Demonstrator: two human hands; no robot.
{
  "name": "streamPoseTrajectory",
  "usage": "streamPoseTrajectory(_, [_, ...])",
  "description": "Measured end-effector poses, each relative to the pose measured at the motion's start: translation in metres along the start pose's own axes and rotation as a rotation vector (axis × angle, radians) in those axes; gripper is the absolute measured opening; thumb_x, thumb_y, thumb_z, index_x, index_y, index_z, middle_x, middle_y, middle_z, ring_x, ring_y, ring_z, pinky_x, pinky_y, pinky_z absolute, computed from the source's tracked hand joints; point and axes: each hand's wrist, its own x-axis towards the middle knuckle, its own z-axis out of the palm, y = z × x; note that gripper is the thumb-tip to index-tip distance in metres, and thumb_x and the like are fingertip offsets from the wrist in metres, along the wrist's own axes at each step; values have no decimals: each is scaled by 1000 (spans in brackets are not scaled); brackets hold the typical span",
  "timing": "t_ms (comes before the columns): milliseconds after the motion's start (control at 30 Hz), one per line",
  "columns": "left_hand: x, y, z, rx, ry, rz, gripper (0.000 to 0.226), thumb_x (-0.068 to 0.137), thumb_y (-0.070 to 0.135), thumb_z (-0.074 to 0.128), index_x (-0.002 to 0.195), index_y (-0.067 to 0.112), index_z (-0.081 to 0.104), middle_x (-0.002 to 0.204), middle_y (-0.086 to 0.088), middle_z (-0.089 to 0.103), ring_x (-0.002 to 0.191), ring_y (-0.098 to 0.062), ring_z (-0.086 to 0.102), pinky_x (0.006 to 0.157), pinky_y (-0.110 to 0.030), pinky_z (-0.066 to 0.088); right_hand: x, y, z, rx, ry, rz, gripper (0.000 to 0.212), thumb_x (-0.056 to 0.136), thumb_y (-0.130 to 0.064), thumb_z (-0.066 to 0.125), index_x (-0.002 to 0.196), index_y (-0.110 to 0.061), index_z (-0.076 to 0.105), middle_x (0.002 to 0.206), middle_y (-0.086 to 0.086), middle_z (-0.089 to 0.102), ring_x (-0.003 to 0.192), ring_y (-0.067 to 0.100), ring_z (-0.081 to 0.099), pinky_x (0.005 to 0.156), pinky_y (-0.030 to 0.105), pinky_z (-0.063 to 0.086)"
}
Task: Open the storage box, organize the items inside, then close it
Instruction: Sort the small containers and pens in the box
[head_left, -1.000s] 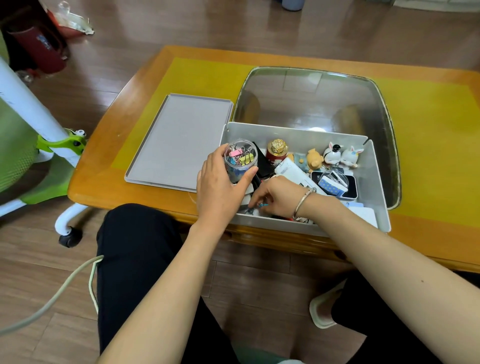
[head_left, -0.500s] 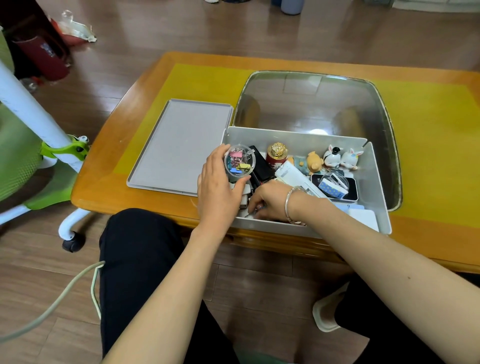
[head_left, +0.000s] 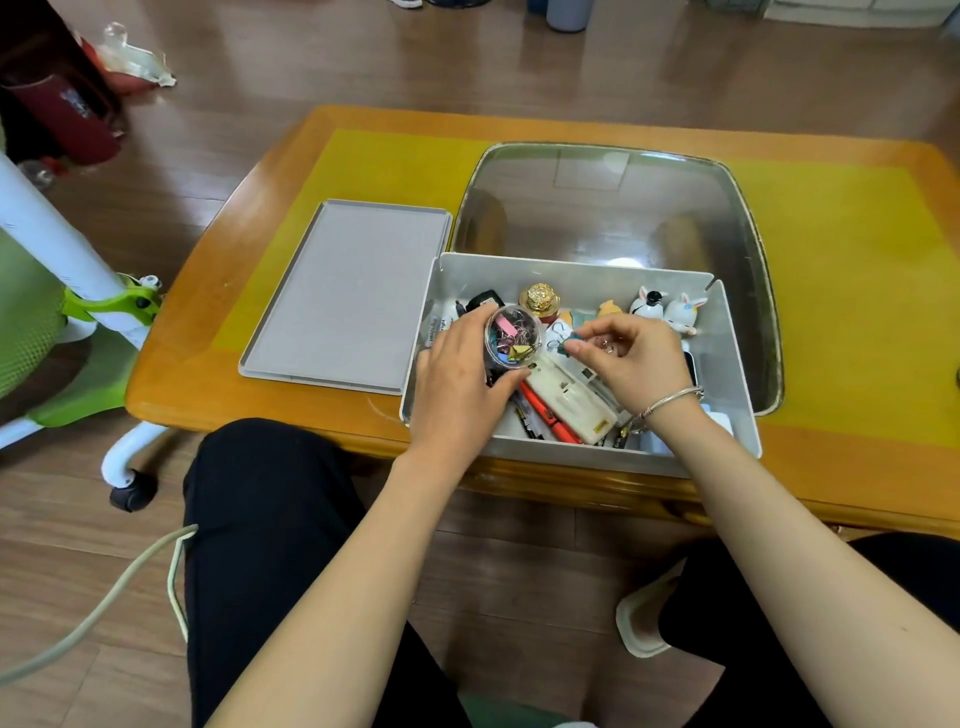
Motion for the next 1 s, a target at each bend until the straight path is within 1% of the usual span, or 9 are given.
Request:
streamPoseTrajectory(100, [2,1,2,-61,-20,-45,70,74,40,79,132,21,45,129,2,55,121,-15,47,100,-38,46,-1,-5,-2,118,24,-4,8,77,-14,76,80,-16,69,61,-9,55,46,-6,47,49,5,35])
streamPoseTrajectory(167, [1,0,3,-49,-25,-34,71,74,40,79,133,22,45,129,3,55,120,-15,47,99,-36,46,-1,-8,-1,170,6,-16,6,78,-13,75,80,-15,69,55,-16,56,44,-4,49,47,7,36])
streamPoseTrajectory(300, [0,-1,4,-33,-5,-19,71,74,38,80,133,24,45,128,5,56,119,-11,47,97,-32,46,-1,-14,3,166,-9,-47,5,80,-14,74,82,-17,71,48,-24,57,42,-1,48,47,9,36])
streamPoseTrajectory(533, [-1,-2,4,2,14,3,71,73,39,80,133,25,45,125,5,57,116,-11,49,93,-29,45,3,-18,9,114,-17,-49,4,78,-20,76,79,-23,72,46,-22,57,42,-2,48,47,8,34])
streamPoseTrajectory(633, [0,-2,3,9,0,8,71,74,40,79,134,25,45,127,5,57,118,-12,49,94,-28,44,4,-20,13,43,3,-85,9,76,-19,77,83,-14,76,57,-20,60,48,-7,52,51,4,36])
streamPoseTrajectory(700, [-1,-1,2,12,-15,43,70,75,40,78,135,26,46,129,6,56,120,-12,48,96,-29,42,4,-22,15,-35,0,-118,15,73,-18,79,86,-10,76,73,-6,68,58,-3,53,60,2,36])
streamPoseTrajectory(767, [-2,-1,0,18,-33,86,68,76,40,77,135,27,46,131,8,56,121,-13,49,98,-31,42,3,-23,17,-124,-14,-184,19,71,-18,80,88,-9,76,82,3,69,67,1,51,66,0,34])
streamPoseTrajectory(900, [-2,1,-2,-10,-73,67,69,78,49,72,136,28,44,130,8,56,119,-13,49,95,-30,40,2,-24,17,-102,27,-203,25,70,-17,81,94,-11,75,76,-4,63,63,-7,47,64,1,34])
streamPoseTrajectory(1000, [-3,0,-2,24,-105,114,69,78,51,70,137,28,43,128,7,58,119,-14,48,97,-35,41,4,-23,14,-96,39,-172,18,71,-16,81,87,-11,76,72,-9,58,59,-9,47,60,3,31])
